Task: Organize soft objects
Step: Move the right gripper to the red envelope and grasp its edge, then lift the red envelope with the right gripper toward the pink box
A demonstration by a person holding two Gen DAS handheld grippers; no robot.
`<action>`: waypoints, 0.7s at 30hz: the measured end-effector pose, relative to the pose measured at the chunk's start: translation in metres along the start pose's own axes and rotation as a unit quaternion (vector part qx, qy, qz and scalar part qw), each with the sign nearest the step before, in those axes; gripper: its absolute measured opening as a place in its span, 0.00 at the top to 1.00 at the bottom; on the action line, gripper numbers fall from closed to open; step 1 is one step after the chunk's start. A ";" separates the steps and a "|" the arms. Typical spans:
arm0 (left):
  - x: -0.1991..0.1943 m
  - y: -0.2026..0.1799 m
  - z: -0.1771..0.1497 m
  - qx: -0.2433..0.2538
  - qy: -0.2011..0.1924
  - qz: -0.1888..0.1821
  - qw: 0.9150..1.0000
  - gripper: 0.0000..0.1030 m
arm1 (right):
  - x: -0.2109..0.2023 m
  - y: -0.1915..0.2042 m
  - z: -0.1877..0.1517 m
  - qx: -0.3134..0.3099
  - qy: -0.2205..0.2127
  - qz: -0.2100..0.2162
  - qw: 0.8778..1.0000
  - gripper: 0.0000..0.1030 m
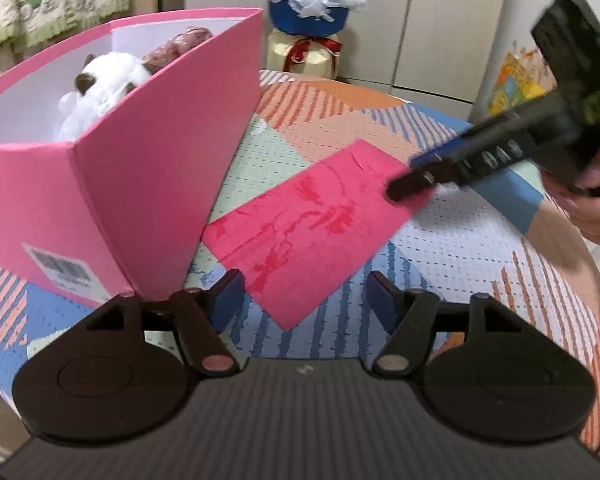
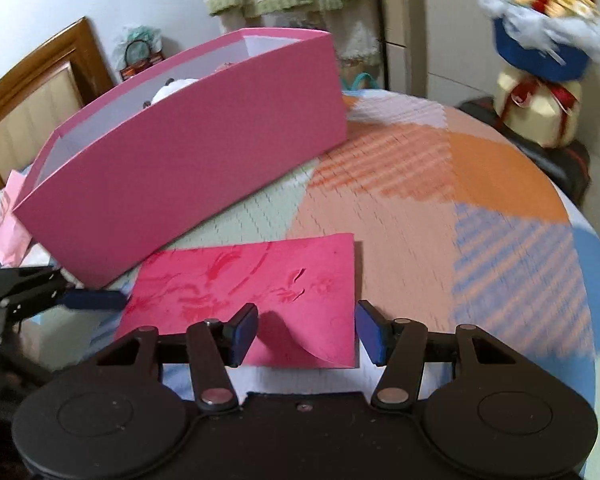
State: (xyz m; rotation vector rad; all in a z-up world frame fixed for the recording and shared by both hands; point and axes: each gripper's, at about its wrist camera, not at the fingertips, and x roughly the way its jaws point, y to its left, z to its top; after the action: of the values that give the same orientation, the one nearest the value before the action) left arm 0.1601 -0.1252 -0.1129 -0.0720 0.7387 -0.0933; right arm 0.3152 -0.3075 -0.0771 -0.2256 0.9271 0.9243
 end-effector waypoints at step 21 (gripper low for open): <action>0.006 -0.013 0.003 0.018 0.010 -0.038 0.999 0.40 | -0.055 0.033 -0.100 0.151 -0.076 -0.131 0.977 0.39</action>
State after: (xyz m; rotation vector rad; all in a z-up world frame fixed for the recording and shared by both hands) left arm 0.1654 -0.1383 -0.1133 -0.0639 0.7549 -0.1800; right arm 0.2166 -0.3729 -0.0893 -0.0154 0.8601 0.5397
